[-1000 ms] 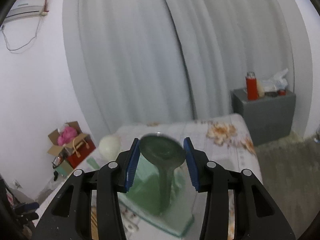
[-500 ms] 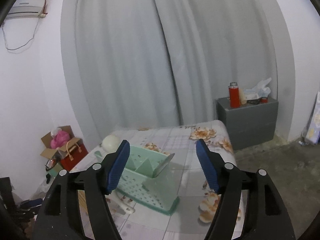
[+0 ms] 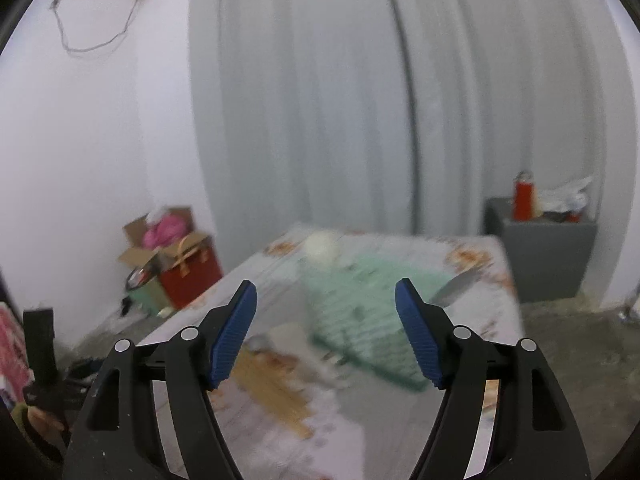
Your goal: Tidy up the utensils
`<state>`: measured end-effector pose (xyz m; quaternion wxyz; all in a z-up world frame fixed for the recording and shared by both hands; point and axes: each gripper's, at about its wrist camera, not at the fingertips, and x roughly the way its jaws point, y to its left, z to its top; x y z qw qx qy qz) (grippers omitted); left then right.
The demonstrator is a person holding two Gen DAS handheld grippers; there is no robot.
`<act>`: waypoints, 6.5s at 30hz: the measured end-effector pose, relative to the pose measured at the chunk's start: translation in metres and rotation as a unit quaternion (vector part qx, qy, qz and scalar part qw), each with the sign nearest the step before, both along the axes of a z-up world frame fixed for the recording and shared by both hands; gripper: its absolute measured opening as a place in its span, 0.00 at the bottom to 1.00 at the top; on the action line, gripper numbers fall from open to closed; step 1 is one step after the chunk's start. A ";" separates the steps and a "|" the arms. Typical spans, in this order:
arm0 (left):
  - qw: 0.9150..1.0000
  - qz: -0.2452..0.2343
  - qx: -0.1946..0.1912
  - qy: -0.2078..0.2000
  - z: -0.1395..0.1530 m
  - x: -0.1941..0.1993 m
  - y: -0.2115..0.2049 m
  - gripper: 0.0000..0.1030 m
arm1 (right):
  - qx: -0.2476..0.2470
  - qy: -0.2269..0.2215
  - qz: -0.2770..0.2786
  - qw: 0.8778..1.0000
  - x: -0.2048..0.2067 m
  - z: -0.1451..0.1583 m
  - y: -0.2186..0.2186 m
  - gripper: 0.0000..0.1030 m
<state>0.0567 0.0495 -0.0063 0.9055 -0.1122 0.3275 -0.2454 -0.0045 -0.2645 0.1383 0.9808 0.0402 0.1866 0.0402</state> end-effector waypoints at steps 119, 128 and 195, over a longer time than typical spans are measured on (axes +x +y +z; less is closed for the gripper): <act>0.740 -0.376 0.499 -0.252 -0.060 0.104 -0.181 0.00 | -0.066 0.152 -0.041 0.985 0.090 -0.084 0.026 0.41; 0.732 -0.360 0.510 -0.273 -0.039 0.091 -0.176 0.03 | -0.040 0.137 -0.042 0.989 0.084 -0.076 0.014 0.40; 0.932 -0.308 0.083 0.172 -0.029 0.099 -0.053 0.37 | -0.055 0.163 0.069 0.983 0.089 -0.084 0.030 0.40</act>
